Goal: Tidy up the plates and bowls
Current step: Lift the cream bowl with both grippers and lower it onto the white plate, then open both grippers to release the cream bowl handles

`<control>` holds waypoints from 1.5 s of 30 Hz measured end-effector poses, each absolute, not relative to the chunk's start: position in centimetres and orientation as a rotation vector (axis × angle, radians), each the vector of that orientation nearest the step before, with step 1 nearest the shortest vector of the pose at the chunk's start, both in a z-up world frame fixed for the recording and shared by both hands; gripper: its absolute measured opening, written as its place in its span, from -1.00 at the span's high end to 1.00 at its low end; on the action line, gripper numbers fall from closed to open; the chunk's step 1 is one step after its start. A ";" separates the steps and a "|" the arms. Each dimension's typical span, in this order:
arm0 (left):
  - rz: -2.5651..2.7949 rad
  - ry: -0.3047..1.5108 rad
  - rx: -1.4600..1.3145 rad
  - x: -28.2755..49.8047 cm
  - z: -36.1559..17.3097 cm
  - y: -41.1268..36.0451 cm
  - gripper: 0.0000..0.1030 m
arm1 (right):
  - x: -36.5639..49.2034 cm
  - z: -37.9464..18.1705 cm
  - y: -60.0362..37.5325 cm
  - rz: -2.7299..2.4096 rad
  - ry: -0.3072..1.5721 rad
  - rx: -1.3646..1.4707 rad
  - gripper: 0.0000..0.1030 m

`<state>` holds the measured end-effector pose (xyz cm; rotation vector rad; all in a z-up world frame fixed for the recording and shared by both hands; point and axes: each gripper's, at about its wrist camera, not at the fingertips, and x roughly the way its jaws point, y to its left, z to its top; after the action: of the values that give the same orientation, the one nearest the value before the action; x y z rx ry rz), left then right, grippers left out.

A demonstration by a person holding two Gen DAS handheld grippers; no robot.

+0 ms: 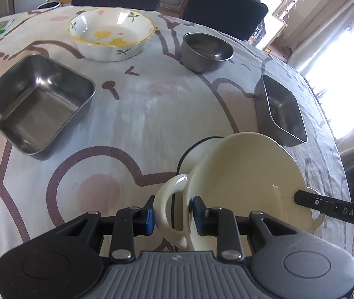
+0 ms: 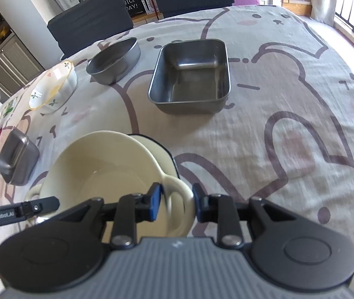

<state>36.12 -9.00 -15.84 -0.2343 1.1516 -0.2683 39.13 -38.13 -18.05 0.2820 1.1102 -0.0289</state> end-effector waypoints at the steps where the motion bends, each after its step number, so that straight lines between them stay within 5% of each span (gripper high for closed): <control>1: -0.270 1.150 -0.229 36.1 -15.8 -9.0 0.40 | 39.2 -18.1 -38.2 -0.029 1.113 0.280 0.36; 18: -0.294 1.144 -0.197 35.8 -15.4 -9.0 0.43 | 39.0 -18.4 -37.7 0.002 1.099 0.211 0.33; 23: -0.304 1.152 -0.175 35.5 -15.3 -9.1 0.36 | 38.6 -18.2 -37.7 0.039 1.088 0.206 0.17; 33: -0.321 1.134 -0.146 34.7 -14.6 -9.7 -0.73 | 37.6 -17.7 -37.5 0.044 1.084 0.149 -0.34; 37: -0.314 1.096 -0.149 34.4 -13.5 -9.5 -0.92 | 36.8 -17.1 -37.9 0.032 1.043 0.138 -0.86; 45: -0.300 0.978 -0.132 33.1 -10.3 -8.5 -1.00 | 35.4 -14.4 -37.3 0.022 0.918 0.130 -0.99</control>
<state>33.07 -8.48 -10.26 -0.1317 0.9780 -0.2999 35.37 -37.35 -14.40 0.1295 0.9176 0.0223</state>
